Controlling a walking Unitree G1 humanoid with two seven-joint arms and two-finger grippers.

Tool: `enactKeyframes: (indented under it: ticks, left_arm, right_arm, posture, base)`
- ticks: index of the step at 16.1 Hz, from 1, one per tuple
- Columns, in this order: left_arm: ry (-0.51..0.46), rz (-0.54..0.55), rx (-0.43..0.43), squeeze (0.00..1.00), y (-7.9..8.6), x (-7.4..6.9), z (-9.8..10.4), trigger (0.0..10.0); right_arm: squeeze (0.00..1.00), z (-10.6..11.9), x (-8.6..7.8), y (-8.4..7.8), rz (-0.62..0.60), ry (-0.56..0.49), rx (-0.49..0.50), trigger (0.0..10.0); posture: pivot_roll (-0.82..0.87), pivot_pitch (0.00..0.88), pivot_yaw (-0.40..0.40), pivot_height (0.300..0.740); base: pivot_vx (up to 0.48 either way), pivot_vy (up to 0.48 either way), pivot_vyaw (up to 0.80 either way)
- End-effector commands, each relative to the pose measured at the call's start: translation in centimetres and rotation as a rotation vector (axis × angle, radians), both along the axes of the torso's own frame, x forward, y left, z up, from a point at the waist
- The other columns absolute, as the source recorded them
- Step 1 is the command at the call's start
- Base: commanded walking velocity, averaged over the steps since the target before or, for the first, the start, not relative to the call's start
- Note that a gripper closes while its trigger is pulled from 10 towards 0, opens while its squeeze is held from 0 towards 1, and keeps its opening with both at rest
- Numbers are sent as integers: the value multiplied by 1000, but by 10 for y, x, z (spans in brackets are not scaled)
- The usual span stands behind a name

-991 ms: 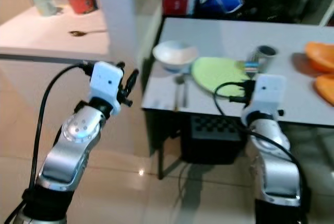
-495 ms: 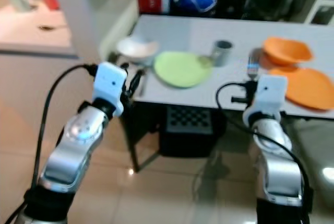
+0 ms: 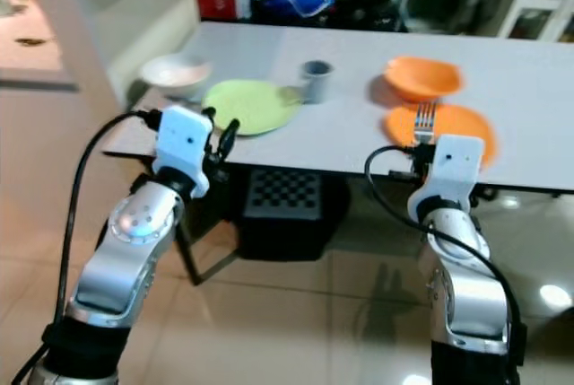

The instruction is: Setting the table

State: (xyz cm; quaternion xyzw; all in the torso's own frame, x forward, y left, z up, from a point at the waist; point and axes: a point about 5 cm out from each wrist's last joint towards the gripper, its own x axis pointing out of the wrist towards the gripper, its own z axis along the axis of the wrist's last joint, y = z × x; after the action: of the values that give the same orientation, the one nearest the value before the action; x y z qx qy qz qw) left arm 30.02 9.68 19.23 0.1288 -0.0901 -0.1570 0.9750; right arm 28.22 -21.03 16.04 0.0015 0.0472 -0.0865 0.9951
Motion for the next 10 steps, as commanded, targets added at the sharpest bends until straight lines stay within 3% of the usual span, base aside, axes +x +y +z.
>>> enactKeyframes:
  ticks: [1,3,10]
  left_arm:
    - [5,32,9,0,15,2,1,10000]
    - [6,21,16,0,15,4,0,10000]
    - [7,-28,25,0,10,2,1,10000]
  right_arm:
    - [0,-4,2,15,51,28,12,10000]
    - [0,-3,2,18,64,28,10,10000]
    - [0,-6,0,25,106,42,39,10000]
  posture:
    - [-45,0,28,740]
    - [-47,0,28,740]
    - [-48,0,41,740]
  base:
    - [0,0,0]
    - [0,0,0]
    - [280,0,0]
